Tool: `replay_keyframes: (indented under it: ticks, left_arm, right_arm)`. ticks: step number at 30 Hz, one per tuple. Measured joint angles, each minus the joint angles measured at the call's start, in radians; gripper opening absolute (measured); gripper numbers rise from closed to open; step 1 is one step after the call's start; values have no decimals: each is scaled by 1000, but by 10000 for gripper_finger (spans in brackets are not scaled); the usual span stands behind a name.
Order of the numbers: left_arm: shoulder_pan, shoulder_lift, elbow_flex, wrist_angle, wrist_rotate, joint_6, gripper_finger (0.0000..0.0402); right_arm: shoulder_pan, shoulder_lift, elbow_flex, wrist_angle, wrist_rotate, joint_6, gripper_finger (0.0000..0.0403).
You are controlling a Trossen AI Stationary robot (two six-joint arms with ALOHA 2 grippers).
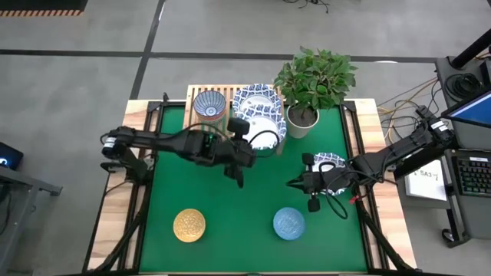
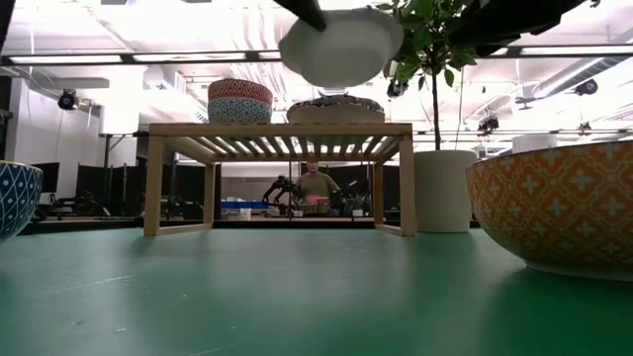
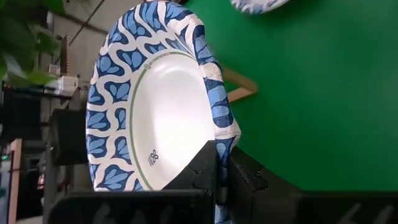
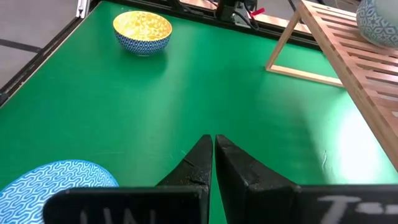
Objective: Place and stack plates onto a shelf
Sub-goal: Stack the left white and blue bowl on top of the white and blue bowl on the shelf
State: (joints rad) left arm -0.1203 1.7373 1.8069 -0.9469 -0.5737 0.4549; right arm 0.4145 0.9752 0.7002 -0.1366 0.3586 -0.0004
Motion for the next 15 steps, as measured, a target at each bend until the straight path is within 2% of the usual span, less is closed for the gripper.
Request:
replay_keyframes:
  ticks: [7, 12, 15]
  left_arm:
    - [99, 5, 0, 2, 2, 44, 0]
    - [175, 13, -1, 20, 90, 72, 0]
    - [209, 13, -1, 48, 93, 76, 0]
  right_arm:
    - [0, 0, 0, -1, 0, 7, 9]
    - [0, 0, 0, -3, 0, 12, 9]
    - [0, 0, 0, -4, 1, 17, 9]
